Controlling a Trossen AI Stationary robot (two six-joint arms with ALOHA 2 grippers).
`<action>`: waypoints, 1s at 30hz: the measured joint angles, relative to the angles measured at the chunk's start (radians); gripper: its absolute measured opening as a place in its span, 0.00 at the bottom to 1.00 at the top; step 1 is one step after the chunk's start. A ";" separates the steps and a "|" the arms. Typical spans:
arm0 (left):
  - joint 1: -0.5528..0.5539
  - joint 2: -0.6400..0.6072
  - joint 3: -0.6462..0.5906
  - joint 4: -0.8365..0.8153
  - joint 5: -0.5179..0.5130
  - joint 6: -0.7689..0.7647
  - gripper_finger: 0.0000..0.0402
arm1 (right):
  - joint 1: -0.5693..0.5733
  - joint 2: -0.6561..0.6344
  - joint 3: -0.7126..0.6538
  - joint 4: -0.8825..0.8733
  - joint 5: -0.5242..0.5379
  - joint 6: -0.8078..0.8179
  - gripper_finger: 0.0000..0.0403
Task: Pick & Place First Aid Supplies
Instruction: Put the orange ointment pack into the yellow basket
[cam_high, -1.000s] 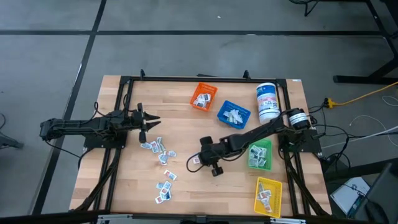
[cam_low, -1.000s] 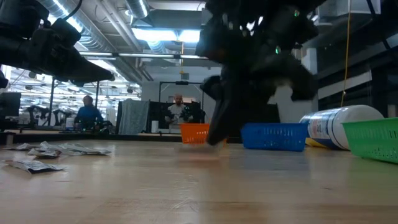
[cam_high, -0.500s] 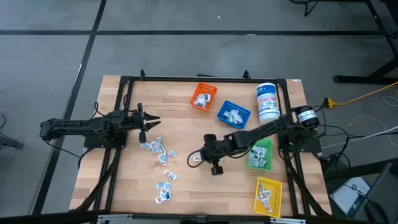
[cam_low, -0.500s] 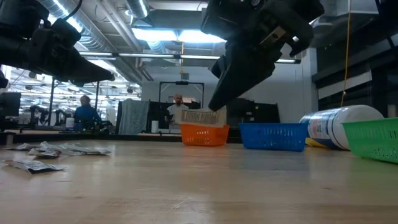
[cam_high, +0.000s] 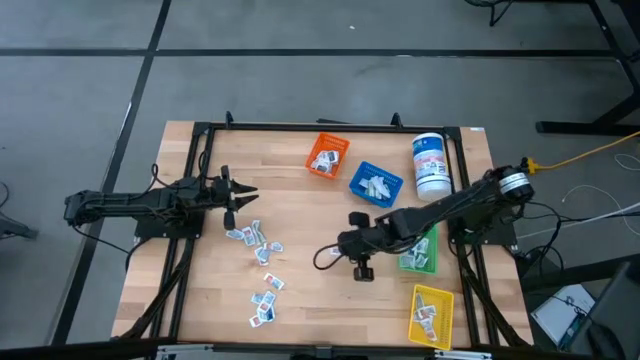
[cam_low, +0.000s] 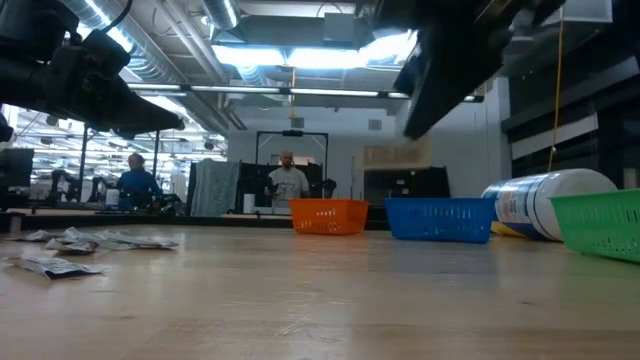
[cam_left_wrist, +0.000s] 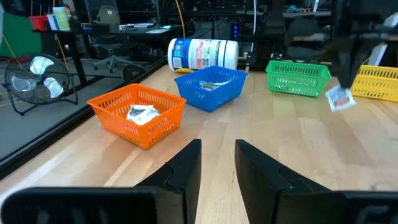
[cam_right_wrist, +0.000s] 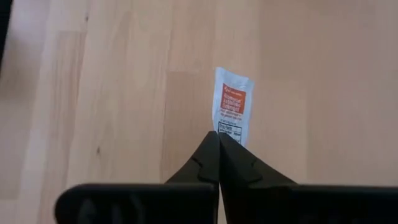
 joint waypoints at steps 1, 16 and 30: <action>0.000 0.000 0.000 0.000 0.000 0.000 0.23 | 0.009 -0.021 0.000 -0.017 0.010 0.015 0.00; 0.000 0.000 0.000 0.000 0.000 0.000 0.23 | 0.169 -0.278 0.001 -0.225 0.009 0.330 0.00; 0.000 0.000 0.000 0.000 0.000 0.000 0.23 | 0.313 -0.323 0.001 -0.276 -0.306 0.665 0.00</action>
